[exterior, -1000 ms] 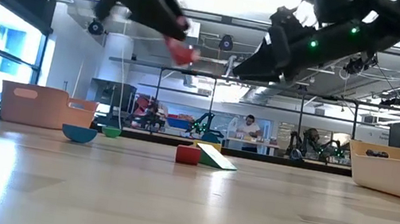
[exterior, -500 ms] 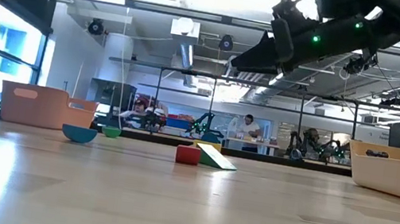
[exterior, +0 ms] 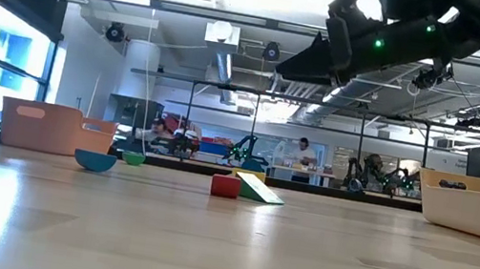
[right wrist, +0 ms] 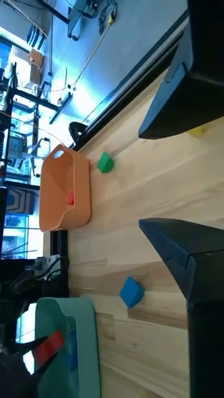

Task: Sort blocks by size
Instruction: Put the red arch block into the blue bin, then put the green triangle block into the orange bin

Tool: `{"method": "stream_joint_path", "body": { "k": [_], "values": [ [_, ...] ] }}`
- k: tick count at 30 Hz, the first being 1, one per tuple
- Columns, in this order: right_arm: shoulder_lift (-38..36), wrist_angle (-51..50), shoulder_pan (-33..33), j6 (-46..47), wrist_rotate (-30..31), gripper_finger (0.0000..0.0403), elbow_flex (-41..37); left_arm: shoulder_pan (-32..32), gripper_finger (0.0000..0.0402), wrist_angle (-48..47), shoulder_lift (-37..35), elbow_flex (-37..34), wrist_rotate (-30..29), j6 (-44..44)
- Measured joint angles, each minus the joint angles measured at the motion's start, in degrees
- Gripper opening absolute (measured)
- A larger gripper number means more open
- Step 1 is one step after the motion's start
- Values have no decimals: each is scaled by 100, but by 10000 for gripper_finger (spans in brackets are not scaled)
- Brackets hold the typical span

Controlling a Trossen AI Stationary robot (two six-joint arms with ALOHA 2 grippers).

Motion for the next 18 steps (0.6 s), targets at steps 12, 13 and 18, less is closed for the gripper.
{"method": "stream_joint_path", "body": {
  "k": [12,13,18],
  "values": [
    [0,-2,0,63,-1,215,0,64,227,-810,2,351,295,159],
    [0,-2,0,63,-2,215,0,98,229,-1062,2,524,291,84],
    [0,-2,0,57,-2,215,0,400,227,-1118,-135,1474,-791,208]
  ]
}}
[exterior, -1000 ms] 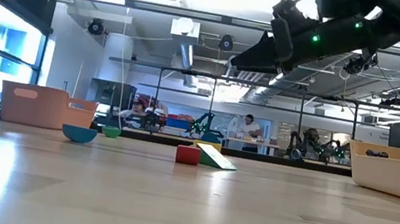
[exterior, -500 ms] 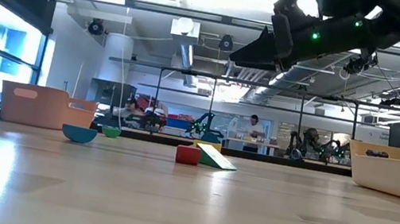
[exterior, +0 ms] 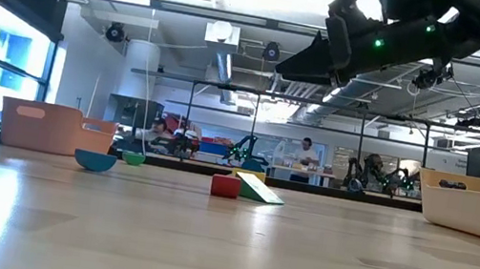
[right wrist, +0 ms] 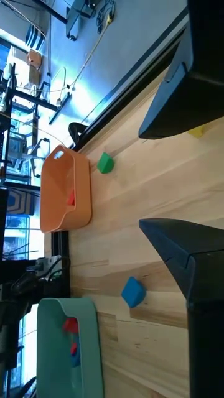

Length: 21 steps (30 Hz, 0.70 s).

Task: Sort blocks by size
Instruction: Put the green triangle block into the orange bin

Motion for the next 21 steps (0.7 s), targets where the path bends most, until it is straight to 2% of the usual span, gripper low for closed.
{"method": "stream_joint_path", "body": {
  "k": [3,6,9,14,18,21],
  "values": [
    [0,-10,0,4,0,215,0,222,220,168,-1,459,-1385,224],
    [0,-48,0,4,0,215,0,458,216,922,1,577,-2564,1369],
    [0,-108,-1,56,-117,215,0,850,216,1879,3,455,-3243,2232],
    [0,-311,27,205,-274,215,0,1999,217,2916,14,-124,-3429,2327],
    [0,-600,103,367,-280,215,0,2700,226,3308,10,-657,-2978,2660],
    [0,-826,194,417,-257,215,0,3047,241,3627,10,-967,-2875,2769]
  ]
}}
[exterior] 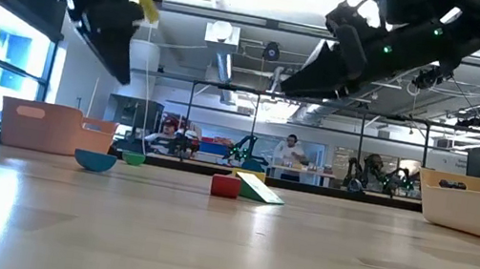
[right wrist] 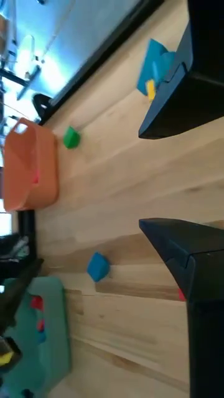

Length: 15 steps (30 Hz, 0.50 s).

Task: Sort blocks by size
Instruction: Put the green triangle block into the orange bin

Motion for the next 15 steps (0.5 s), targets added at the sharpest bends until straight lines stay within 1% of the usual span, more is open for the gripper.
{"method": "stream_joint_path", "body": {
  "k": [6,9,12,14,15],
  "values": [
    [0,-40,106,-2,126,215,-2,465,280,501,0,-299,57,0],
    [0,66,106,42,128,215,-2,762,294,1176,-2,-454,121,205],
    [0,260,106,109,128,215,-2,1238,299,2371,-2,-756,549,880],
    [0,313,111,109,119,215,-2,1585,300,3436,14,-1001,1094,1578],
    [0,314,112,115,108,215,-2,1743,300,3994,34,-1122,1506,2097]
  ]
}}
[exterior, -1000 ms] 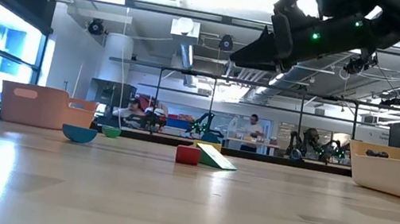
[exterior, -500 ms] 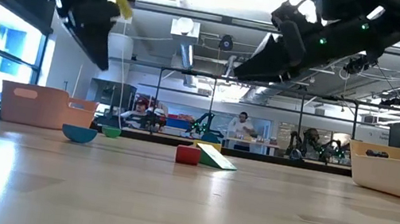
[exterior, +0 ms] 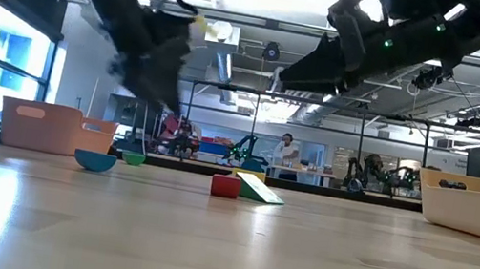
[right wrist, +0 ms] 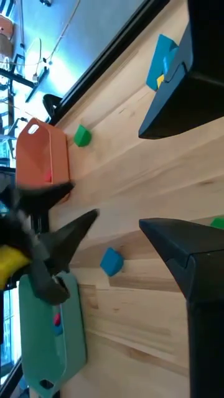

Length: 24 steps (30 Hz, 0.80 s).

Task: Sort blocks by size
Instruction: Put the green triangle block into the orange bin

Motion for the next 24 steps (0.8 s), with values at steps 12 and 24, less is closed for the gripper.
{"method": "stream_joint_path", "body": {
  "k": [12,24],
  "values": [
    [0,0,-2,345,-9,215,0,436,283,1748,2042,1073,3569,4992],
    [0,86,4,619,11,215,0,564,277,353,3465,2713,3968,6141]
  ]
}}
